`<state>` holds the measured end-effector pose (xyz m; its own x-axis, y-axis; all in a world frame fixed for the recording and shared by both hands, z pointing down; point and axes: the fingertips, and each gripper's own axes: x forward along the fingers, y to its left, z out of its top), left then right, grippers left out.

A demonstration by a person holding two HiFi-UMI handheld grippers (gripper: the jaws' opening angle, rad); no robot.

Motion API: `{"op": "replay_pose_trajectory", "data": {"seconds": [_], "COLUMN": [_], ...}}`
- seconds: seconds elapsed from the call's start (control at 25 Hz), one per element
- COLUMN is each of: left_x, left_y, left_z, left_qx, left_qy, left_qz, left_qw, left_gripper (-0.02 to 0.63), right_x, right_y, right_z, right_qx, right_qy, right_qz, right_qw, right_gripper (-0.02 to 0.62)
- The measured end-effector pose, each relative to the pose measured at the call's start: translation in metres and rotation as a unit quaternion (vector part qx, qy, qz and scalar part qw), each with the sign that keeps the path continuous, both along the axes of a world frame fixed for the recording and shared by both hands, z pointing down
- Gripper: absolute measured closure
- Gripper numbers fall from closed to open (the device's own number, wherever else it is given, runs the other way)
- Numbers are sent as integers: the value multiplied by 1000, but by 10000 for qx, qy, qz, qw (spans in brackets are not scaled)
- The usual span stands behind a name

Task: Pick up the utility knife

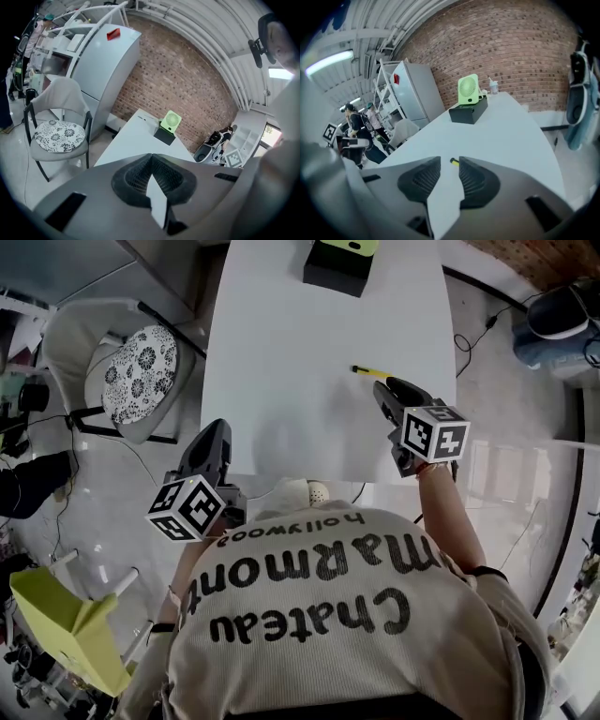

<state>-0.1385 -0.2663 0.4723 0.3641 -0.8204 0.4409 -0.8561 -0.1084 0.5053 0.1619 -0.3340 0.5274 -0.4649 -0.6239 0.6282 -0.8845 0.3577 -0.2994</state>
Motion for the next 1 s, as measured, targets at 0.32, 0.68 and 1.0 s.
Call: {"op": "replay_pose_trajectory", "data": {"seconds": [0.32,0.68,1.0], "left_x": [-22,-27,-21], "left_y": [-22,-38,-49], "left_z": [7,18,21], "left_qx": [-73,-200,-231], "left_qy": [60,121,148], "left_qz": [-103,-50,-25], "left_qw": [9999,9997,9996], "left_gripper": [604,604,604], "right_x": [-24,-36,-20], "right_y": [-26,-31,-42], "right_z": [9,36,57], "right_qx": [-108,-419,-658], "right_qy": [419,1041,1542], "right_qz": [-569,-1292,-1635], "right_qw": [9974,9852,9722], "right_gripper": [446,405,403]}}
